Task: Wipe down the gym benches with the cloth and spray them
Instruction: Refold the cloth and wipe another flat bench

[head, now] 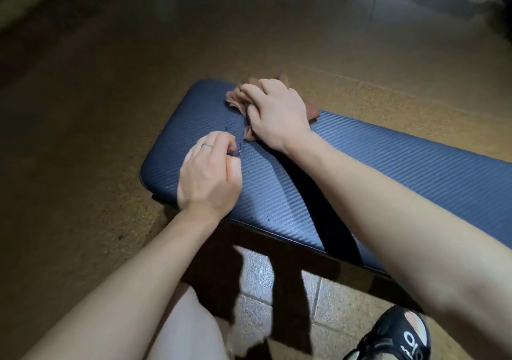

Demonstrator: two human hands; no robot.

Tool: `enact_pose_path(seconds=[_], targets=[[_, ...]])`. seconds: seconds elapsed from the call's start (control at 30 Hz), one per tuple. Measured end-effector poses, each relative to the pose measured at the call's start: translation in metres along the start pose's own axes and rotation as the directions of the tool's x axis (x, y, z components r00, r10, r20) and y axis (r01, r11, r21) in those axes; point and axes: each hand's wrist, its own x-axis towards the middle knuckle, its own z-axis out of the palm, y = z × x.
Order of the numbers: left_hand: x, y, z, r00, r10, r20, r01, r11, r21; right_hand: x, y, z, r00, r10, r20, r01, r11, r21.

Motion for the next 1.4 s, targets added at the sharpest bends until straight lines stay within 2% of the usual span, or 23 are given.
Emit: enact_pose_path(seconds=[0.1,0.17,0.23,0.33,0.5,0.63,0.7,0.83,0.97,1.2,1.27,1.4], targets=[[0.007,-0.019,-0.017,0.999,0.002,-0.05,0.001,0.997,0.071,-0.056,-0.006,-0.012,0.999,-0.052,0.007,0.052,0.999,0.018],[0.015,-0.041,-0.031,0.995,-0.066,-0.081,0.079,0.982,0.17,-0.105,-0.019,-0.021,0.994,-0.097,0.039,0.095,0.994,0.045],[0.02,-0.056,-0.037,0.982,-0.174,-0.08,0.185,0.969,0.162,-0.152,-0.034,-0.029,0.986,-0.151,0.075,0.146,0.987,0.068],[0.018,-0.058,-0.034,0.981,-0.187,-0.051,0.193,0.964,0.18,-0.175,-0.043,-0.032,0.975,-0.188,0.122,0.181,0.981,0.069],[0.015,-0.058,-0.033,0.977,-0.208,-0.046,0.213,0.966,0.145,-0.117,-0.035,-0.02,0.956,-0.269,0.121,0.263,0.963,0.059],[0.015,-0.059,-0.031,0.971,-0.233,-0.055,0.237,0.966,0.104,-0.029,-0.043,-0.003,0.993,-0.081,0.091,0.081,0.997,0.009],[0.015,-0.059,-0.032,0.974,-0.218,-0.058,0.224,0.966,0.132,-0.017,-0.05,-0.002,0.996,-0.029,0.088,0.03,0.999,-0.016],[0.014,-0.063,-0.032,0.979,-0.193,-0.064,0.201,0.968,0.15,-0.102,-0.057,-0.02,0.983,-0.163,0.086,0.16,0.986,0.042],[0.014,-0.063,-0.033,0.978,-0.196,-0.075,0.205,0.967,0.15,-0.183,-0.062,-0.031,0.958,-0.221,0.182,0.215,0.975,0.049],[0.012,-0.063,-0.03,0.975,-0.201,-0.091,0.212,0.967,0.141,-0.147,-0.052,-0.024,0.93,-0.33,0.162,0.332,0.943,0.017],[0.012,-0.062,-0.03,0.974,-0.201,-0.104,0.216,0.965,0.151,-0.115,-0.047,-0.018,0.95,-0.287,0.126,0.285,0.958,0.03],[0.012,-0.062,-0.03,0.976,-0.191,-0.106,0.205,0.969,0.138,-0.039,-0.05,-0.003,0.994,-0.079,0.079,0.08,0.997,-0.016]])
